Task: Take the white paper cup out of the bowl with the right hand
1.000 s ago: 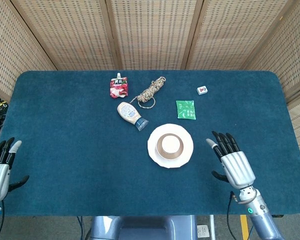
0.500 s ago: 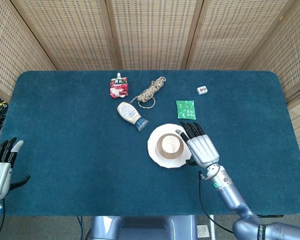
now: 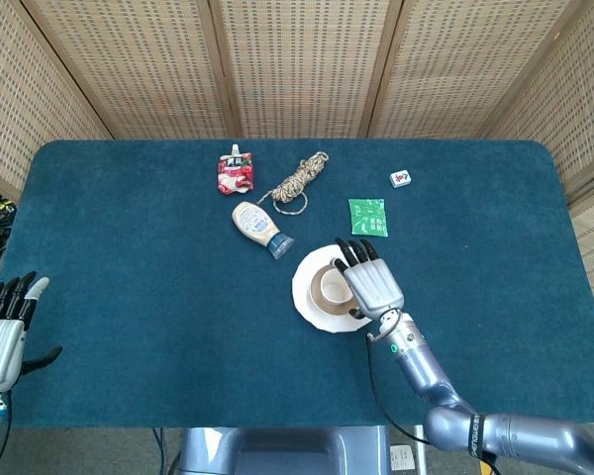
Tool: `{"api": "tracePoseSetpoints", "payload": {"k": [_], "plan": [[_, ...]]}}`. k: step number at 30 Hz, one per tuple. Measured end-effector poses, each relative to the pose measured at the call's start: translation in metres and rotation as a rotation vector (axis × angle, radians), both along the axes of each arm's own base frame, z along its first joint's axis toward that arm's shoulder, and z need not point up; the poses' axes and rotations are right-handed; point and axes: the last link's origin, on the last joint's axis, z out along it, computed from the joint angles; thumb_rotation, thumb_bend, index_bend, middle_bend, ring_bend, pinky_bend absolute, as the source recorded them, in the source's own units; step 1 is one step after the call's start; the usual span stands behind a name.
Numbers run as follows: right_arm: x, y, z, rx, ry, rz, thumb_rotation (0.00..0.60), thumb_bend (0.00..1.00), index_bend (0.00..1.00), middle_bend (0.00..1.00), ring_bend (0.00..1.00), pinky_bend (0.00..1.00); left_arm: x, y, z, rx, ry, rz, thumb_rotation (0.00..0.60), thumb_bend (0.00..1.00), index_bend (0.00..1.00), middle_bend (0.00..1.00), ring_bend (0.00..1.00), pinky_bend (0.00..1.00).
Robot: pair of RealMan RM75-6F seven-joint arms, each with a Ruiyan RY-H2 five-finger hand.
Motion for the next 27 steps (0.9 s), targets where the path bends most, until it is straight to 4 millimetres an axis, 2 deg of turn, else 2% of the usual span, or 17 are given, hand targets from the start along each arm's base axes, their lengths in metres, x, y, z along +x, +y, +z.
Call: {"api": "tracePoseSetpoints", "payload": {"k": [7, 11, 18, 27], "plan": [[0.003, -0.003, -0.008, 0.007, 0.022, 0.001, 0.600, 0.30, 0.30, 0.02, 0.00, 0.05, 0.000, 0.001, -0.001, -0.006, -0.001, 0.003, 0.600, 0.00, 0.00, 0.00, 0.00, 0.00], [0.004, -0.003, -0.011, 0.006, 0.028, 0.004, 0.600, 0.30, 0.35, 0.06, 0.00, 0.06, 0.000, 0.001, -0.002, -0.009, -0.002, 0.003, 0.600, 0.00, 0.00, 0.00, 0.00, 0.00], [0.009, -0.003, -0.016, -0.002, 0.032, 0.020, 0.600, 0.37, 0.46, 0.13, 0.00, 0.08, 0.000, 0.001, -0.002, -0.013, -0.004, 0.000, 0.600, 0.00, 0.00, 0.00, 0.00, 0.00], [0.018, 0.001, -0.013, -0.028, 0.010, 0.045, 0.600, 0.37, 0.47, 0.15, 0.00, 0.08, 0.001, 0.000, -0.001, -0.012, -0.006, -0.003, 0.600, 0.00, 0.00, 0.00, 0.00, 0.00]]}}
